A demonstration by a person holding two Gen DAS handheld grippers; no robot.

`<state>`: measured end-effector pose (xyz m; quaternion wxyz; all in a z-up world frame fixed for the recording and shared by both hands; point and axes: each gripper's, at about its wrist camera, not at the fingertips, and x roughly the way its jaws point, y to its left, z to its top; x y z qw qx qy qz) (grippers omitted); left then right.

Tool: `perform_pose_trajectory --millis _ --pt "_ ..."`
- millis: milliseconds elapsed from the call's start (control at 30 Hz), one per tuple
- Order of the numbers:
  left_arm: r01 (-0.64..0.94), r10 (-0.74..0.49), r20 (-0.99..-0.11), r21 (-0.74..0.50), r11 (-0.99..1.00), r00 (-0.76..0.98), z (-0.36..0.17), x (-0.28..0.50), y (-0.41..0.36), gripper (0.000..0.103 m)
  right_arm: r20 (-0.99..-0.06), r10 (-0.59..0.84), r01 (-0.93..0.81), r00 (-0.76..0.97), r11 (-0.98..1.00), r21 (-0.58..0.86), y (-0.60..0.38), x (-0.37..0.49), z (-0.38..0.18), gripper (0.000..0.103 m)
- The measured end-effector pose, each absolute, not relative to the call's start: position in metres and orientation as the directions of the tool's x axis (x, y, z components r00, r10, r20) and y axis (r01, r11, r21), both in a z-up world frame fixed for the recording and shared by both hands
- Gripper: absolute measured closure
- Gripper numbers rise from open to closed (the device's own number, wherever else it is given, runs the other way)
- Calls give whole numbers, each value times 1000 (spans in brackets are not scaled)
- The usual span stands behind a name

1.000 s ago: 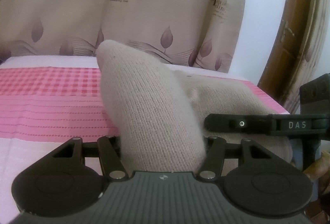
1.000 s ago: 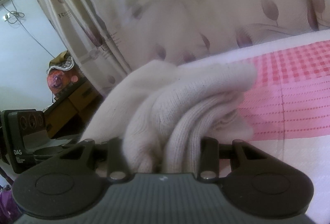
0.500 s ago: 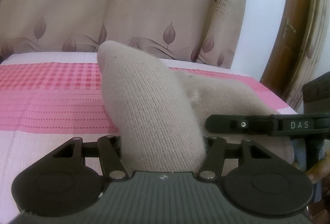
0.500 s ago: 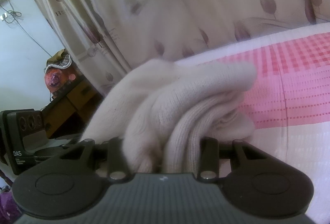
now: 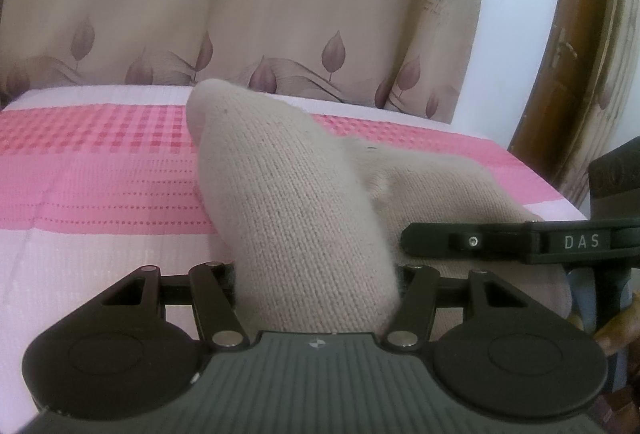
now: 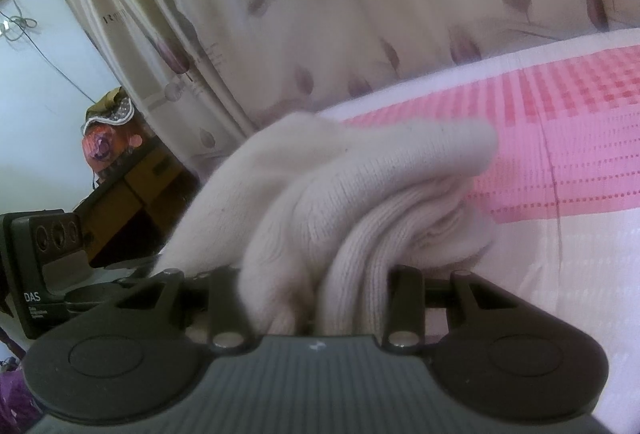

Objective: Fold small clothes

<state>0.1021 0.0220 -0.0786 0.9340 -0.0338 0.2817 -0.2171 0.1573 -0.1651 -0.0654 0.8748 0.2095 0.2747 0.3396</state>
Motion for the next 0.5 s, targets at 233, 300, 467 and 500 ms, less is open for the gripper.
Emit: perform_pose_trajectory --millis 233,300,467,500 --pt "373 -420 -520 -198 906 744 -88 104 26 40 -352 709 -460 611 680 571 -166 160 -75 61" --pt "367 -416 -522 -200 908 744 -91 104 27 38 -358 705 -454 612 684 571 -166 161 -78 61" --pt "342 -394 -524 -198 919 755 -96 103 30 21 -365 695 -431 620 690 581 -170 159 -86 59" --pt "331 -383 -524 -194 923 761 -96 103 32 14 -368 689 -423 625 694 582 -172 157 -88 58"
